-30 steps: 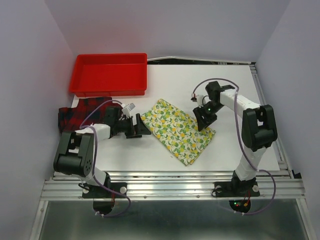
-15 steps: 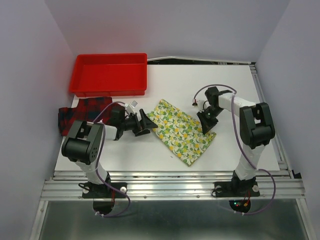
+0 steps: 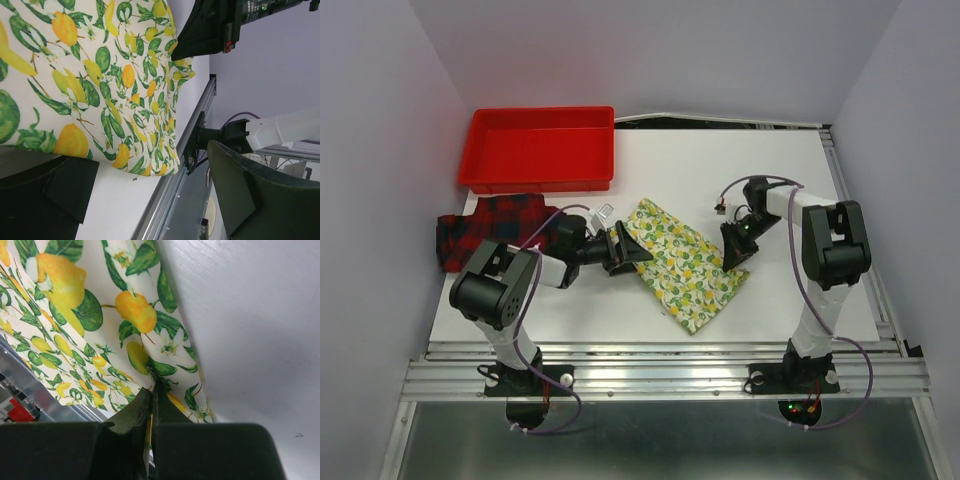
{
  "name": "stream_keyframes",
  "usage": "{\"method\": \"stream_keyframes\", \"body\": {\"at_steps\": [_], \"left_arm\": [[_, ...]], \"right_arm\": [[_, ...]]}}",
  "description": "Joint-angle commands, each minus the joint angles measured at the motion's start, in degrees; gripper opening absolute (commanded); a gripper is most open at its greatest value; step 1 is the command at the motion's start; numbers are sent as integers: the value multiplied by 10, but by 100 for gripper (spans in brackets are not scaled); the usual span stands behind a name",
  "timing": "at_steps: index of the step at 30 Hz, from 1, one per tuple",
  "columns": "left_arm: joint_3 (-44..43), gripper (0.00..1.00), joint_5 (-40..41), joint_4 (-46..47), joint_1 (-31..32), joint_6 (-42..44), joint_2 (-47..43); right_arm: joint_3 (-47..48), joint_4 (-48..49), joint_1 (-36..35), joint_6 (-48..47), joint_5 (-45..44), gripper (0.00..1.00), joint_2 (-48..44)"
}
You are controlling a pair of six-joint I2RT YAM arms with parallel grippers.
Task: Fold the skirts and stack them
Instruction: Fold the skirt
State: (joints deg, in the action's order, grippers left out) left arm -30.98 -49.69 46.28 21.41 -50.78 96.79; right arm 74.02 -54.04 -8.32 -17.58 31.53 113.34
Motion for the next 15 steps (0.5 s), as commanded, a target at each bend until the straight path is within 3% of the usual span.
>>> {"method": "stream_keyframes", "body": {"at_steps": [1, 5, 8, 10, 11, 12, 15], "left_arm": [[-4, 98, -13, 62, 7, -24, 20], [-17, 98, 5, 48, 16, -21, 54], [-43, 98, 32, -50, 15, 37, 76], [-44, 98, 52, -84, 12, 59, 81], [-45, 98, 55, -88, 12, 61, 81], [-45, 98, 57, -93, 12, 63, 84], [-46, 98, 59, -94, 12, 65, 85]], "right_arm": [[3, -19, -2, -8, 29, 1, 10], [26, -32, -2, -10, 25, 1, 11], [44, -41, 3, -20, -9, 1, 7], [51, -50, 3, -30, -27, 10, 0], [54, -53, 3, -31, -35, 23, -4], [54, -55, 3, -32, -51, 30, -8], [53, -58, 3, -40, -78, 35, -18]]}}
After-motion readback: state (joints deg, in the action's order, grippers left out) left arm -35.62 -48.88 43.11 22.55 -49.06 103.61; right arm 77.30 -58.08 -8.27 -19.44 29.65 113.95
